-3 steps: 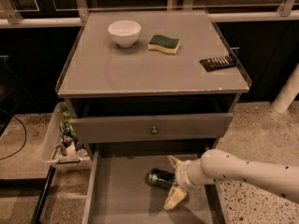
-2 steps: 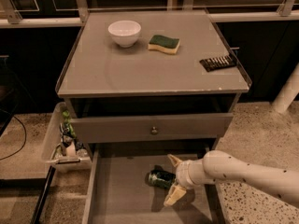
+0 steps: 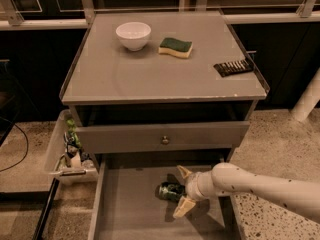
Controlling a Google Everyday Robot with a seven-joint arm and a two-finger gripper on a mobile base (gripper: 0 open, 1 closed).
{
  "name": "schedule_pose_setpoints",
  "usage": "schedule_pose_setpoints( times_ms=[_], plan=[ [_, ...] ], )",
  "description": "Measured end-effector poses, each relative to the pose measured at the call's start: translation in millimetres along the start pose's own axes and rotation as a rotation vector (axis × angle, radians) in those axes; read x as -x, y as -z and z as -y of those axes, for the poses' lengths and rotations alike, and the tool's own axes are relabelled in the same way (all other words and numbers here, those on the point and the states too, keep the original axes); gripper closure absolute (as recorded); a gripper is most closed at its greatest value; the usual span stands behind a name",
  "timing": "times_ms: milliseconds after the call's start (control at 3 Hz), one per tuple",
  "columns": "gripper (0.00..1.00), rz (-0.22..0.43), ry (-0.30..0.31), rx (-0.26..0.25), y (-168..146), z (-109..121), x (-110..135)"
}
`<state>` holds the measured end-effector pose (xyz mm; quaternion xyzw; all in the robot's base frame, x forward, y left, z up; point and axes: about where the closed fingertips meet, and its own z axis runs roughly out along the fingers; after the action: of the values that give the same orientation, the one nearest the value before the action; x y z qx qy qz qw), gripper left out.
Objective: Pick green can from middle drawer and place on counter
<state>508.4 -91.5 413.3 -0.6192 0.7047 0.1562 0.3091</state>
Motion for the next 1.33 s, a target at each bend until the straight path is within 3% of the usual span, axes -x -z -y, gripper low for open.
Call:
schedule_pose_setpoints(
  times_ms=[667, 1333],
  plan=[
    [0.00, -0.025, -0.033, 0.029, -30, 1, -15],
    [0.01, 0.016, -0.099, 0.068, -39, 1, -16]
  ],
)
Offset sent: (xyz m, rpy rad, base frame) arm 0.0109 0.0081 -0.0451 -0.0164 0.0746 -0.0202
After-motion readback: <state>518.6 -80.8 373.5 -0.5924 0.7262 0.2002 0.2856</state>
